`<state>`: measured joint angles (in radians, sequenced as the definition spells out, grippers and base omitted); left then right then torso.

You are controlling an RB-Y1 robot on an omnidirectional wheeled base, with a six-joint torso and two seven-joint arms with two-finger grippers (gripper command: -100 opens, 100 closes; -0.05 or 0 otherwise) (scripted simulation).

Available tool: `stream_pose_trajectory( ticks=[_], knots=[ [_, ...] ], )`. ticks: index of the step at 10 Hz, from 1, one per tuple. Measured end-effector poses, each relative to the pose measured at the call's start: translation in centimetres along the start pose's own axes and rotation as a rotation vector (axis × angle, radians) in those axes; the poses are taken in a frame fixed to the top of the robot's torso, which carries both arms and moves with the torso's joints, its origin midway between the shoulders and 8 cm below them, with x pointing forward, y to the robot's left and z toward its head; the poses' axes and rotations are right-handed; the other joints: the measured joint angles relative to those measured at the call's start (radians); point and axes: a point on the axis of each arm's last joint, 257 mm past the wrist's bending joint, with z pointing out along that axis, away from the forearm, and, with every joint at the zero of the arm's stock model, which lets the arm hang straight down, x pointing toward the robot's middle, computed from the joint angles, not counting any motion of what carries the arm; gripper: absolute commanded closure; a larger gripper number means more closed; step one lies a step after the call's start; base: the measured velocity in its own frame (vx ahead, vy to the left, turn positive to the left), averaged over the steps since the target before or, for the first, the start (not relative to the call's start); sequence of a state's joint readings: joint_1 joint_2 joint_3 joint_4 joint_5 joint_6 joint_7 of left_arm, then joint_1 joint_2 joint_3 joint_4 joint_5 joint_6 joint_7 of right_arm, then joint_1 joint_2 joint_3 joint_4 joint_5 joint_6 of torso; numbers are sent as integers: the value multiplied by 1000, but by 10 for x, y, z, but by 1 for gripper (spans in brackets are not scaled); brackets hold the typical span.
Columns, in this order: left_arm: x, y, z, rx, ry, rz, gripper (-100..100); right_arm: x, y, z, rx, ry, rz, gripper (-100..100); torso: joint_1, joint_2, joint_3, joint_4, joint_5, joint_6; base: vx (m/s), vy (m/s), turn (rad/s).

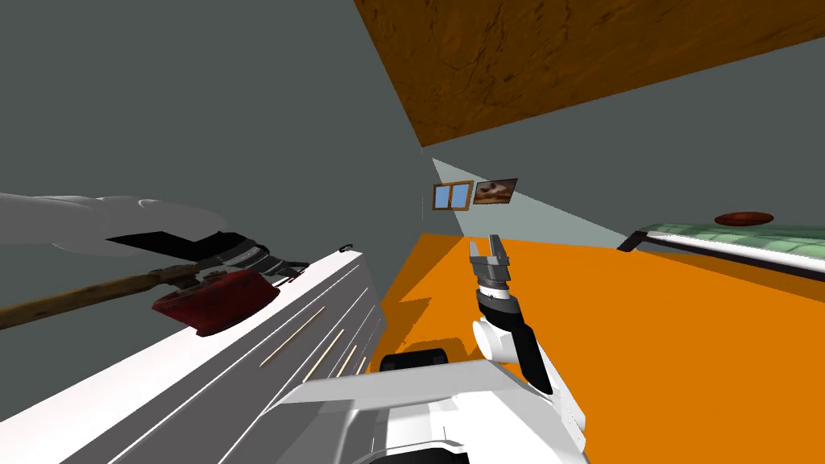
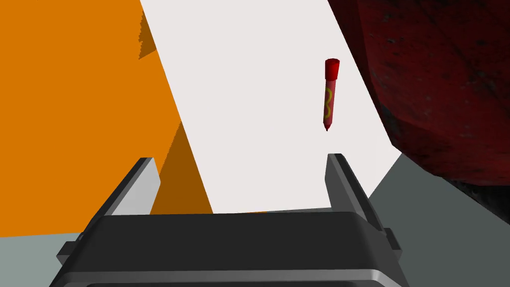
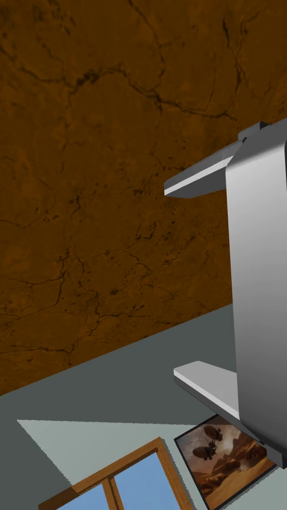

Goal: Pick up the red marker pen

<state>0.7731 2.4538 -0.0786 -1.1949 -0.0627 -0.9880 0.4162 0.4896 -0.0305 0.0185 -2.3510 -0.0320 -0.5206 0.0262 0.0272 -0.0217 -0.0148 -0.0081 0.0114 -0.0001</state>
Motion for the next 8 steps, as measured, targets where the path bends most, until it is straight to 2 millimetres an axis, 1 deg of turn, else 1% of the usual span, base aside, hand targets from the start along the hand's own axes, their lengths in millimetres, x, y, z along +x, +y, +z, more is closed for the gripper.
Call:
stream_pose_trajectory(
  ticks=[1,2,3,4,5,6,7,8],
  knots=[
    [9,3,0,-7,13,-16,-100,0,0,0,0,0,0,0,0,-3,-1,0,0,-1,-7,8,23],
    [17,5,1,-13,25,-28,-100,0,0,0,0,0,0,0,0,-6,-3,-1,0,-1,-71,16,-285],
    [13,8,-3,-23,8,-47,-100,0,0,0,0,0,0,0,0,-4,-3,-1,0,1,-104,22,-318],
    [16,12,-7,-33,4,-66,-100,0,0,0,0,0,0,0,1,-2,-1,-1,0,0,-70,7,-71],
    [26,16,-7,-42,17,-83,-100,0,0,0,0,0,0,0,1,-3,-2,-1,0,-1,-110,3,-280],
    [23,20,-13,-53,-2,-103,-100,0,0,0,0,0,0,0,0,-1,-1,0,0,1,-120,-6,-325],
    [26,22,-15,-63,-7,-122,-100,0,0,0,0,0,0,0,0,-1,0,0,0,0,-68,1,-41],
    [34,25,-16,-73,4,-139,-100,0,0,0,0,0,0,0,0,-3,-1,0,0,-1,-16,6,58]
  ],
)
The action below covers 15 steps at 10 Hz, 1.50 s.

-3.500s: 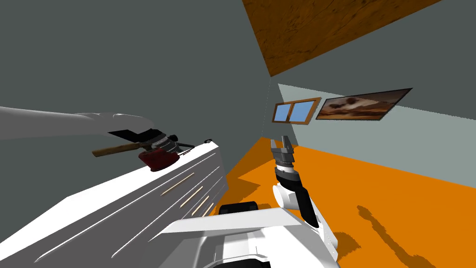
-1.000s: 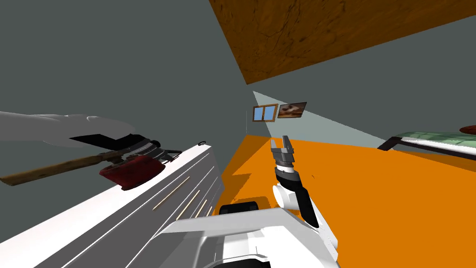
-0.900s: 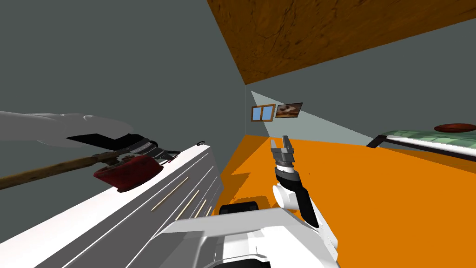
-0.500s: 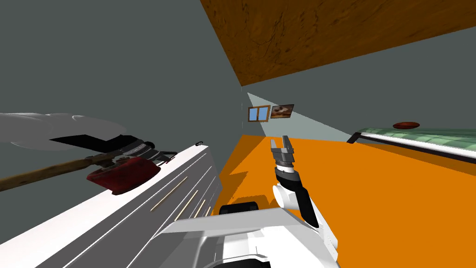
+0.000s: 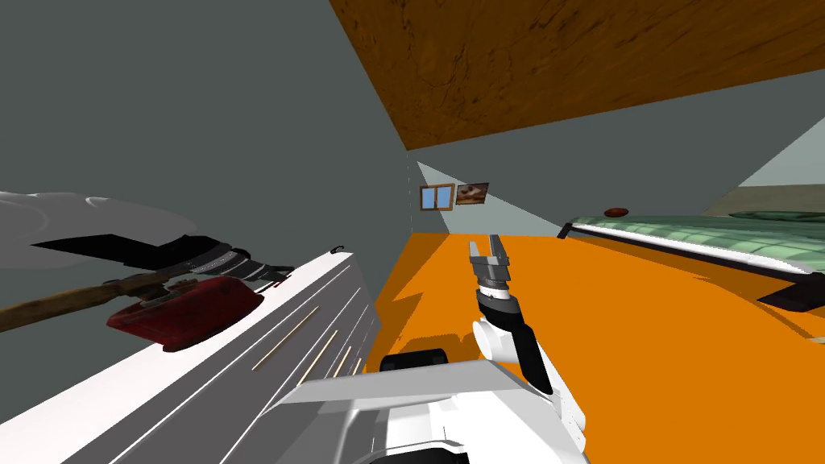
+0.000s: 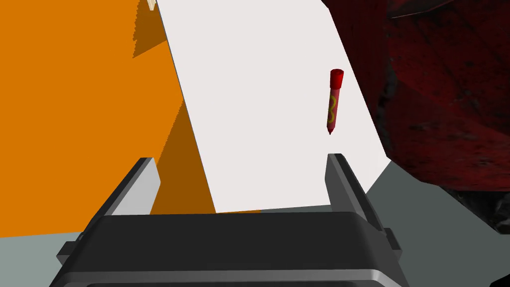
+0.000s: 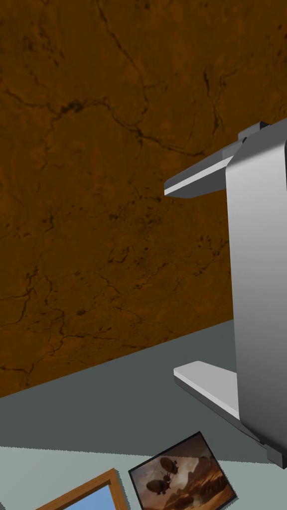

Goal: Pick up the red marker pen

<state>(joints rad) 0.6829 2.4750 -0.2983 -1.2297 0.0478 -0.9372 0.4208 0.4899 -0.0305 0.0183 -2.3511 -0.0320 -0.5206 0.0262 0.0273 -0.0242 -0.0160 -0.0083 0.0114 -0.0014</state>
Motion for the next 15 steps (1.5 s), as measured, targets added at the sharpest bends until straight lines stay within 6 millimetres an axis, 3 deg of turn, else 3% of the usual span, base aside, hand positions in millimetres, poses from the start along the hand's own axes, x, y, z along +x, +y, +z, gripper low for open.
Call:
stream_pose_trajectory(
  ticks=[5,7,8,12,14,15],
  knots=[
    [21,22,-15,-58,-11,-100,-100,0,0,0,0,0,0,0,0,0,0,-1,0,3,-93,-6,-264],
    [34,35,-20,-86,-4,-140,-100,0,0,0,0,0,0,0,1,0,0,0,0,0,-45,4,23],
    [35,36,-20,-86,-3,-142,100,0,0,0,0,0,0,0,1,-3,-2,-1,0,0,-6,1,-2],
    [35,36,-20,-86,-3,-142,100,0,0,0,0,0,0,0,1,-6,-4,-2,0,0,0,0,0],
    [35,36,-20,-86,-3,-142,-100,0,0,0,0,0,0,0,1,-6,-4,-2,0,0,23,45,-3],
    [39,32,-15,-70,4,-152,-100,0,0,0,0,0,0,0,6,-8,-5,-2,1,0,52,135,-20]
  ],
)
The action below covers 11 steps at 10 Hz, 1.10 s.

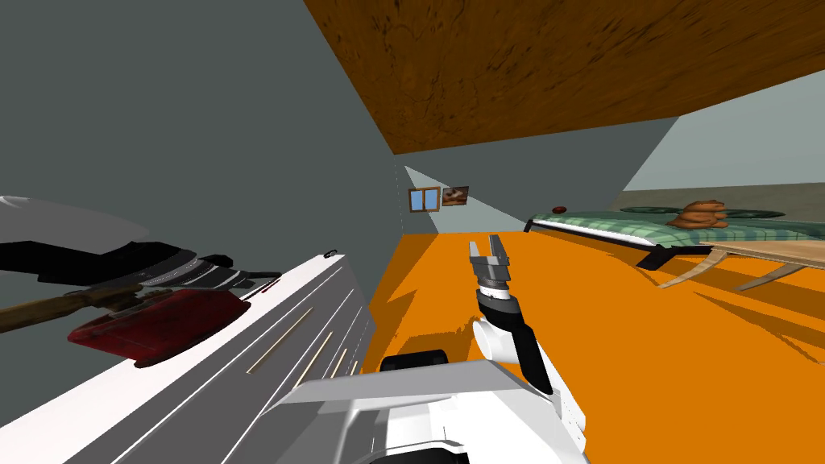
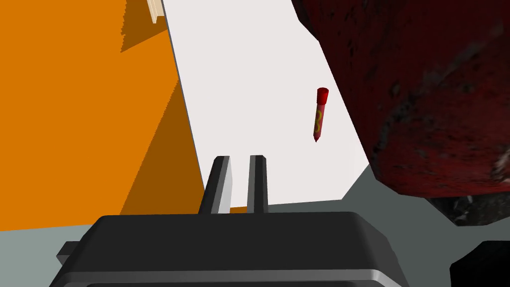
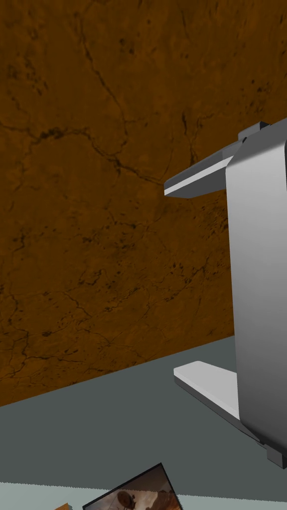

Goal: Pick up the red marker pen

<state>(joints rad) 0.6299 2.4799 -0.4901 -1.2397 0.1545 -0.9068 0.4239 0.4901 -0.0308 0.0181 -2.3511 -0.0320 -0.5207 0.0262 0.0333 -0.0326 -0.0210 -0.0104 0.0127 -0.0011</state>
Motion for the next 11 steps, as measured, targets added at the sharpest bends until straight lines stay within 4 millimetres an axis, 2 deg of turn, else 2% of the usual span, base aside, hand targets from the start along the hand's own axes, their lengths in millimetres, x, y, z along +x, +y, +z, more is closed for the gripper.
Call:
stream_pose_trajectory(
  ticks=[2,3,4,7,8,11],
  knots=[
    [11,-7,6,33,14,-17,-100,0,0,0,0,0,0,0,9,-1,-1,-1,4,-1,37,111,-24],
    [11,-9,6,37,14,-18,0,0,0,0,0,0,0,0,9,-1,-1,-2,5,-2,2,6,-3],
    [10,-9,6,37,14,-17,-100,0,0,0,0,0,0,0,8,0,-1,-1,5,-2,-82,-70,55],
    [-17,-4,-11,0,-33,13,-100,0,0,0,0,0,1,0,-4,8,4,1,2,-2,-101,-126,43],
    [-18,-4,-11,-2,-35,14,100,0,0,0,0,0,0,0,0,5,3,0,3,-3,-9,-14,1],
    [-18,-4,-11,-2,-35,14,100,0,0,0,0,0,0,0,7,0,0,-1,5,-3,-2,-2,0]
  ],
)
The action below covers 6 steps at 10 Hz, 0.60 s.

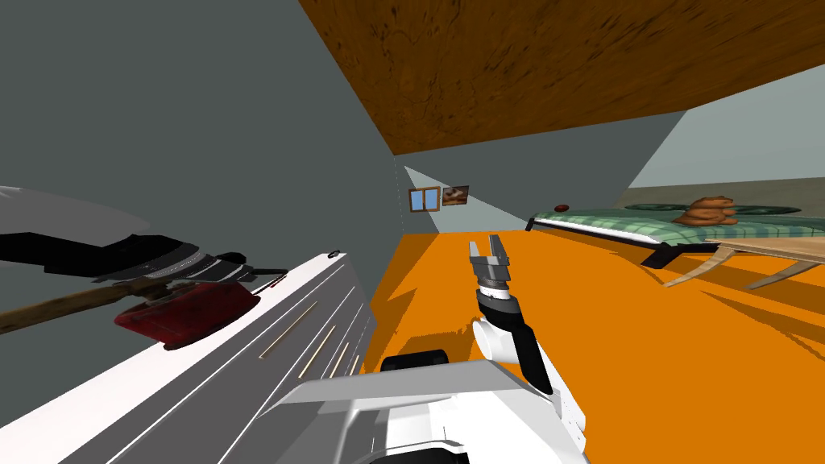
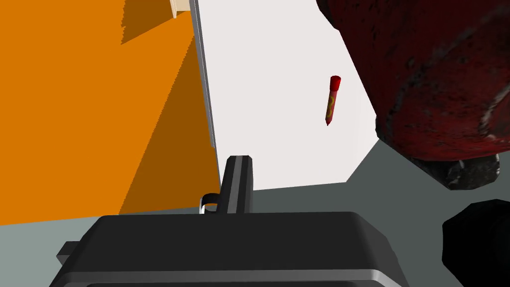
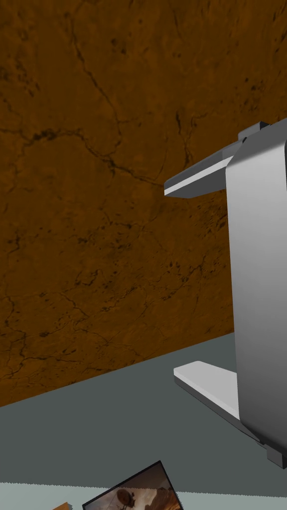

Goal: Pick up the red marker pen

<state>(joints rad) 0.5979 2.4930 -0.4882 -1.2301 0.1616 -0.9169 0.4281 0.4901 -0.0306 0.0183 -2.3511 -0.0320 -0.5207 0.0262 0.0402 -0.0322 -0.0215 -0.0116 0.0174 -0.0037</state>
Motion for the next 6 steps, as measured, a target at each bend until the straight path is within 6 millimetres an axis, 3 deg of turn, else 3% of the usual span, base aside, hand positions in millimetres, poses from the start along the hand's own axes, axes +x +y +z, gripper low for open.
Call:
stream_pose_trajectory(
  ticks=[1,3,6],
  knots=[
    [0,0,0,0,0,0,100,0,0,0,0,0,0,0,0,0,0,0,0,0,0,0,0],
    [0,0,0,0,0,0,-100,0,0,0,0,0,0,0,0,-1,0,0,0,0,38,38,-24],
    [28,-4,12,34,39,-32,-100,0,0,0,0,0,0,0,12,-7,-4,-2,3,0,82,130,-40]
  ],
)
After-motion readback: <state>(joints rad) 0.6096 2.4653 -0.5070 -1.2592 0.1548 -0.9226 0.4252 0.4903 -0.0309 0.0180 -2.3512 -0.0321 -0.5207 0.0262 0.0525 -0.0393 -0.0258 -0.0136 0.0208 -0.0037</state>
